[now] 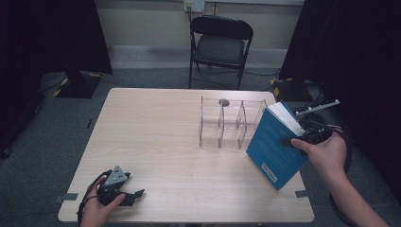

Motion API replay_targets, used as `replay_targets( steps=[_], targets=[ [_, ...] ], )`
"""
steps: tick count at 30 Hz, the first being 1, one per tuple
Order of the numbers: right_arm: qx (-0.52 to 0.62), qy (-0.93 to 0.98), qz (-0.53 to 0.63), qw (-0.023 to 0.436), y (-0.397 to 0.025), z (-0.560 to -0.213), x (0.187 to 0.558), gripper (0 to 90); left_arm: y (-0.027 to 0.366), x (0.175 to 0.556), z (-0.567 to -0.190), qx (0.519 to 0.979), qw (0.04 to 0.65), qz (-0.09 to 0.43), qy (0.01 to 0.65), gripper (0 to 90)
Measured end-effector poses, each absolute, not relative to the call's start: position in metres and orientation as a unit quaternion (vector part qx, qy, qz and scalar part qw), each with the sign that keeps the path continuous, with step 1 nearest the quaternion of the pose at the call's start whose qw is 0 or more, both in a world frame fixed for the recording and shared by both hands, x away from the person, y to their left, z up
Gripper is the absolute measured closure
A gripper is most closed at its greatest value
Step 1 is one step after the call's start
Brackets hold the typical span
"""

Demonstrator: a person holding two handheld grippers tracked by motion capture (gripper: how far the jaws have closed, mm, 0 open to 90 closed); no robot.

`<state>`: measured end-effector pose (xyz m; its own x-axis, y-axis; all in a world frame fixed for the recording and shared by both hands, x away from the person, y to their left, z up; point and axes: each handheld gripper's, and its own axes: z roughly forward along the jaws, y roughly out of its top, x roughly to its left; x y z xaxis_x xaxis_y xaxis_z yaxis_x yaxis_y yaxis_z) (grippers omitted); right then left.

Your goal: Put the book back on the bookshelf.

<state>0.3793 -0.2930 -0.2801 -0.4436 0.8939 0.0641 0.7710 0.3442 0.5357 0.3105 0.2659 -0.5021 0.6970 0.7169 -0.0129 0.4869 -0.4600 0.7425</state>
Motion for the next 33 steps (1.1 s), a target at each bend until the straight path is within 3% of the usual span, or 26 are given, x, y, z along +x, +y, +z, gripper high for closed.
replay_targets(
  steps=[33],
  targets=[
    [0.549, 0.788, 0.245, 0.135, -0.279, -0.276, 0.407, 61.9, 0.266, 0.311, -0.502, 0.841, 0.376, 0.152, 0.358, 14.2]
  ],
)
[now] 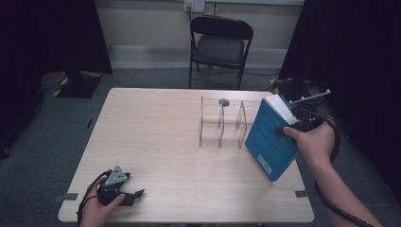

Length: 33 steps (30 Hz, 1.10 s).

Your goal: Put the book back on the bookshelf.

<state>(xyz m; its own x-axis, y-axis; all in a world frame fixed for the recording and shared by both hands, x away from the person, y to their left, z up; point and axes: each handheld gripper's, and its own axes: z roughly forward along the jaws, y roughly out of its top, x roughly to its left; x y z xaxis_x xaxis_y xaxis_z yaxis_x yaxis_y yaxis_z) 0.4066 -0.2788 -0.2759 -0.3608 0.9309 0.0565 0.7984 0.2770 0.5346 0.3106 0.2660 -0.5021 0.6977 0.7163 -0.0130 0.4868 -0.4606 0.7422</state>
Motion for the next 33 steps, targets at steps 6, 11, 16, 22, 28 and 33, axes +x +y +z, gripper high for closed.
replay_targets(
  steps=[6, 11, 16, 22, 28, 33],
  targets=[
    [0.553, 0.784, 0.245, 0.143, -0.273, -0.275, 0.41, 61.9, 0.266, 0.311, -0.502, 0.841, 0.376, 0.152, 0.358, 14.2],
    [0.555, 0.78, 0.252, 0.143, -0.269, -0.274, 0.414, 61.9, 0.266, 0.311, -0.502, 0.841, 0.376, 0.152, 0.358, 14.2],
    [0.558, 0.777, 0.252, 0.15, -0.265, -0.275, 0.418, 61.9, 0.266, 0.311, -0.502, 0.841, 0.376, 0.152, 0.358, 14.2],
    [0.566, 0.771, 0.246, 0.155, -0.262, -0.275, 0.423, 61.9, 0.266, 0.311, -0.502, 0.841, 0.376, 0.152, 0.358, 14.2],
    [0.569, 0.768, 0.248, 0.157, -0.261, -0.273, 0.427, 61.9, 0.266, 0.311, -0.502, 0.841, 0.377, 0.152, 0.358, 14.2],
    [0.571, 0.765, 0.251, 0.159, -0.26, -0.273, 0.43, 61.9, 0.266, 0.31, -0.502, 0.841, 0.377, 0.152, 0.358, 14.2]
  ],
)
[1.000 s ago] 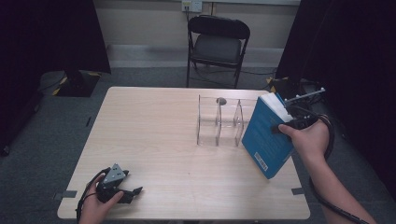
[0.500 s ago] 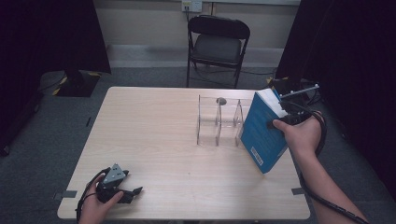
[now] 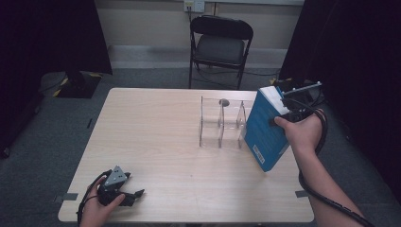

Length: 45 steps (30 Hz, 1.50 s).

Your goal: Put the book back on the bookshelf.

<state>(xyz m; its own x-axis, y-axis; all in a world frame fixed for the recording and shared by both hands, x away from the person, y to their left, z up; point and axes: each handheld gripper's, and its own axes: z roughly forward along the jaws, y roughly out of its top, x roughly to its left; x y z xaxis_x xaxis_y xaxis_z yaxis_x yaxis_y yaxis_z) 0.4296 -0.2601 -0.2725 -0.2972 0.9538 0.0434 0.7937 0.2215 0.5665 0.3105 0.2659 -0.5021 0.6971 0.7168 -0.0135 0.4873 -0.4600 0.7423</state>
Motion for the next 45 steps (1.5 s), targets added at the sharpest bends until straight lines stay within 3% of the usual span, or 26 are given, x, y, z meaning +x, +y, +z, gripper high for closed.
replay_targets(
  steps=[45],
  targets=[
    [0.583, 0.756, 0.245, 0.173, -0.247, -0.27, 0.453, 61.9, 0.266, 0.31, -0.502, 0.842, 0.374, 0.151, 0.357, 14.2]
  ],
)
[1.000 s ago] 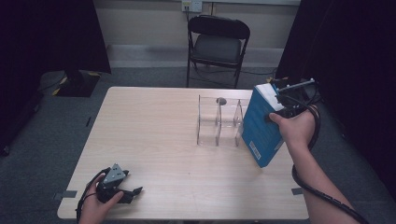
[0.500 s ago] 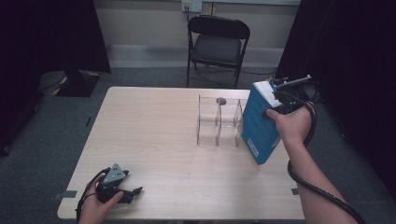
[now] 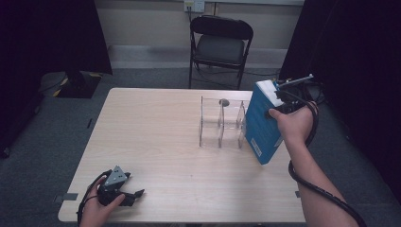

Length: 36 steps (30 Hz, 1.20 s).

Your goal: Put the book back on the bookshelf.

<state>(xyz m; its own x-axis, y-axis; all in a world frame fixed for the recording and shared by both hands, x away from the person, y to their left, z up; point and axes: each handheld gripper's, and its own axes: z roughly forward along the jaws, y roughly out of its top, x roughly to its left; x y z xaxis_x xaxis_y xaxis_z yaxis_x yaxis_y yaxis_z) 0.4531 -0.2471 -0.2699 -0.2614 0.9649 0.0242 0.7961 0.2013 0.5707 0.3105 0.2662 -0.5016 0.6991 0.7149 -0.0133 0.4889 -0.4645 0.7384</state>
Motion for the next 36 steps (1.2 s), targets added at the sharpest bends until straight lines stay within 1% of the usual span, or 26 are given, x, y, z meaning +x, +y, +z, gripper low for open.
replay_targets(
  steps=[13, 24, 36],
  targets=[
    [0.59, 0.748, 0.251, 0.172, -0.246, -0.274, 0.459, 61.9, 0.266, 0.31, -0.502, 0.842, 0.374, 0.151, 0.357, 14.2],
    [0.586, 0.746, 0.254, 0.189, -0.243, -0.275, 0.463, 62.0, 0.266, 0.31, -0.502, 0.842, 0.375, 0.15, 0.357, 14.2],
    [0.589, 0.744, 0.254, 0.187, -0.244, -0.28, 0.468, 62.0, 0.266, 0.31, -0.501, 0.844, 0.373, 0.151, 0.354, 14.2]
  ],
)
